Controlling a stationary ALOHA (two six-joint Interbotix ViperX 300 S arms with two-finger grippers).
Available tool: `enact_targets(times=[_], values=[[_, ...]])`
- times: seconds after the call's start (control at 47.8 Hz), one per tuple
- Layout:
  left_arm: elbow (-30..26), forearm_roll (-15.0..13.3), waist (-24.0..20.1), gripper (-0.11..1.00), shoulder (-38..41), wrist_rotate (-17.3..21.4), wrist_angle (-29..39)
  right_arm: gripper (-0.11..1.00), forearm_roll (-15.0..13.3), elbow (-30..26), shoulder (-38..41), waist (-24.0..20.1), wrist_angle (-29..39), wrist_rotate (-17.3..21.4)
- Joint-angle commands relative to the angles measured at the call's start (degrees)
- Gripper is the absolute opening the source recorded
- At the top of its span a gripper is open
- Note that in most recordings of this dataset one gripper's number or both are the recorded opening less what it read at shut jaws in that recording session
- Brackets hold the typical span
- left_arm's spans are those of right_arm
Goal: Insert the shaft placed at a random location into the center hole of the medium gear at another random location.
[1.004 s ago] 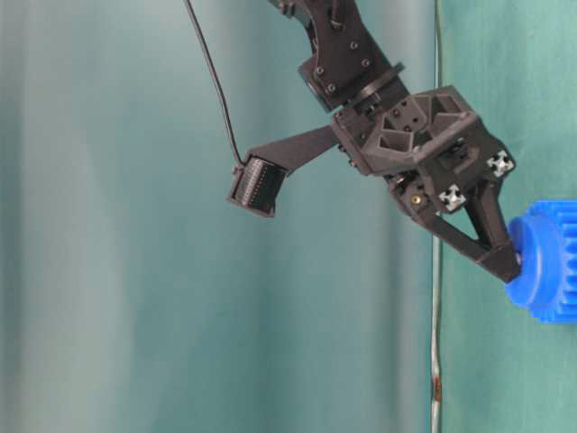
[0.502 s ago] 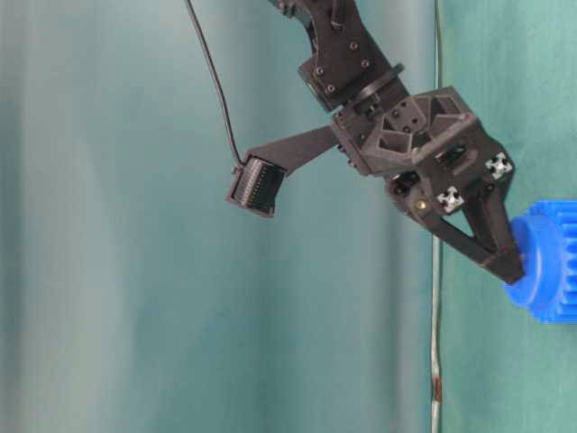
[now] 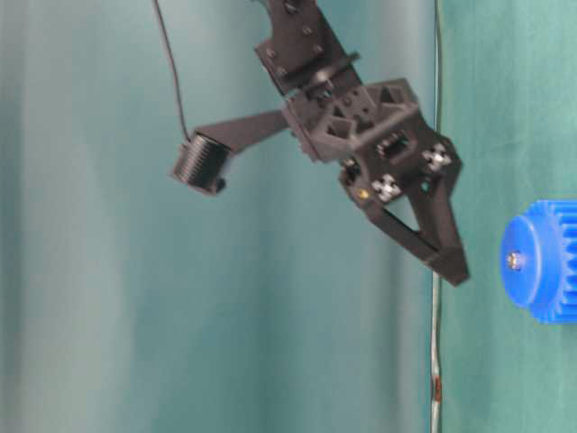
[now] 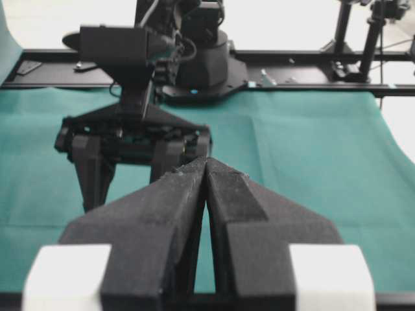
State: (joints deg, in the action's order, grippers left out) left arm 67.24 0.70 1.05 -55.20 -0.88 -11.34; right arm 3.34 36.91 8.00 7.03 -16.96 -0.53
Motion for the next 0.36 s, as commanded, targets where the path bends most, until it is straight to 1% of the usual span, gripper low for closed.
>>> enact_targets(times=[0.0,0.335], values=[[-1.14,0.18,0.09,0.00,0.44,-0.09,-0.26,0.71,0.26,-0.09,-3.08,-0.09,-0.35,-0.09],[-1.23,0.09,0.09,0.00,0.26,-0.09,-0.26,0.71,0.18,2.64,-7.82,-0.09,1.23,0.00]])
